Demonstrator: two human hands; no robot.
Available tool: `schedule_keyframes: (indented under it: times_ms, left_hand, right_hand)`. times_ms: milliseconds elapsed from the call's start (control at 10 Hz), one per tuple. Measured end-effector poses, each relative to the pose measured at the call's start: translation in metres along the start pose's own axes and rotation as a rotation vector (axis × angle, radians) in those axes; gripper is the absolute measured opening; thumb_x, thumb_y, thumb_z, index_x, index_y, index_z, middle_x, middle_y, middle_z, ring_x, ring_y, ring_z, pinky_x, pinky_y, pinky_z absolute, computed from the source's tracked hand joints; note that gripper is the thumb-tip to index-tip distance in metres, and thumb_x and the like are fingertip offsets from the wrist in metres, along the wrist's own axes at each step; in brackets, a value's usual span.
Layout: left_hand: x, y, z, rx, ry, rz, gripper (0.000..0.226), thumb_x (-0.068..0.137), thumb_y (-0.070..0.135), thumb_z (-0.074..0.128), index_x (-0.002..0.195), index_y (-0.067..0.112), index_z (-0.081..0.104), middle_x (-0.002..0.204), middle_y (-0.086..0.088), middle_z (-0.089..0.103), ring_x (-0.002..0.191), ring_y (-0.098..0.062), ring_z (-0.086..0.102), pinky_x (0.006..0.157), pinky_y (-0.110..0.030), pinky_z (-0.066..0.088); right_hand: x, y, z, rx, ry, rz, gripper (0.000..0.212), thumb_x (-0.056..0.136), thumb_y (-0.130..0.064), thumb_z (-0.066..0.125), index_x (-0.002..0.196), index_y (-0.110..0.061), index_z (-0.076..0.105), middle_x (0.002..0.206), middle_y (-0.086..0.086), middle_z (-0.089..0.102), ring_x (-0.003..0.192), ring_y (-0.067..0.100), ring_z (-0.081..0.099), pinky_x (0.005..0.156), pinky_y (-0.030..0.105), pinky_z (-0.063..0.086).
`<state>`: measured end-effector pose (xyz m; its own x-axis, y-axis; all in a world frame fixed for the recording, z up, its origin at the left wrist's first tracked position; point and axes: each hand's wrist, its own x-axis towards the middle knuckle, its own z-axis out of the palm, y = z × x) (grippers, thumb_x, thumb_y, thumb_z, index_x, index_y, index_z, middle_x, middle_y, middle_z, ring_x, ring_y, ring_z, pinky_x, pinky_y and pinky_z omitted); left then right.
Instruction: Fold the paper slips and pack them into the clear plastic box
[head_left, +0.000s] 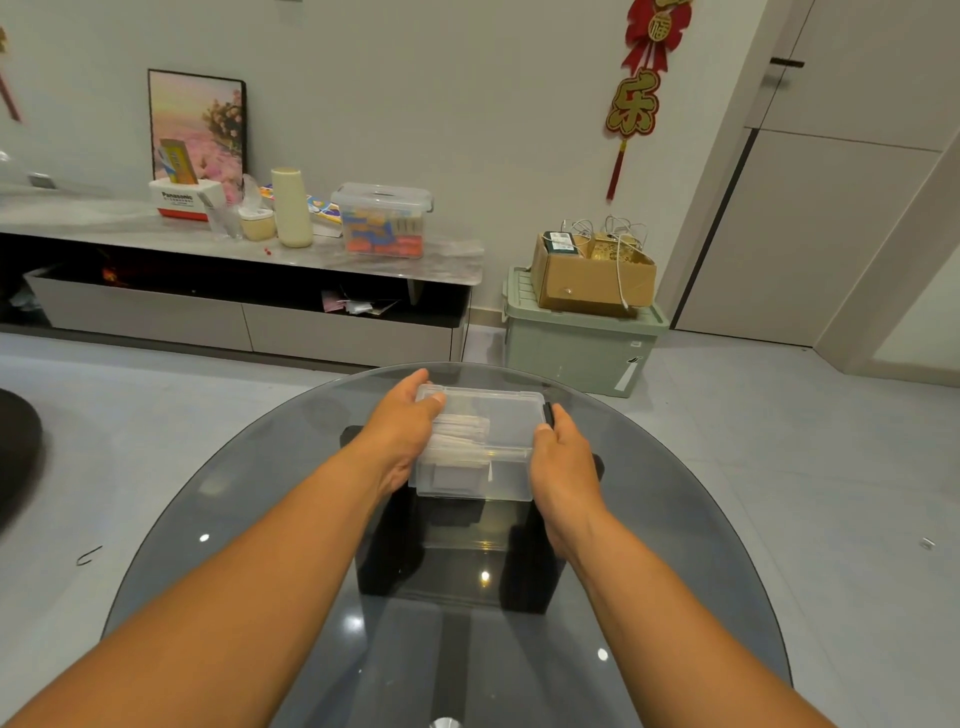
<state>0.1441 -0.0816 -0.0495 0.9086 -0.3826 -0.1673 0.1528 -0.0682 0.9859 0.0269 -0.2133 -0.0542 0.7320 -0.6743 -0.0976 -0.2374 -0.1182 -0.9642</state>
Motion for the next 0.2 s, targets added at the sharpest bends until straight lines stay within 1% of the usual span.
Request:
schedule_keyframes:
  times_ms: [100,200]
  left_hand:
    - [-0.001,0.001,0.001,0.035,-0.003,-0.017,0.055,0.106,0.023,0.050,0.157,0.029,0.031,0.150,-0.006,0.044,0.110,-0.023,0.062,0.091,-0.042,0.058]
    - [-0.011,0.000,0.000,0.197,0.057,0.001,0.060,0.105,0.038,0.048,0.159,0.029,0.024,0.160,-0.006,0.035,0.132,-0.024,0.048,0.106,-0.041,0.045]
  right_hand:
    - [0.001,-0.002,-0.001,-0.026,-0.008,0.009,0.050,0.108,-0.024,0.030,0.157,-0.031,0.035,0.151,-0.001,0.050,0.127,0.022,0.053,0.107,0.043,0.049]
    - [-0.006,0.001,-0.008,-0.058,-0.026,0.077,0.057,0.108,-0.037,0.035,0.163,-0.030,0.021,0.164,0.000,0.033,0.146,0.026,0.038,0.119,0.051,0.036]
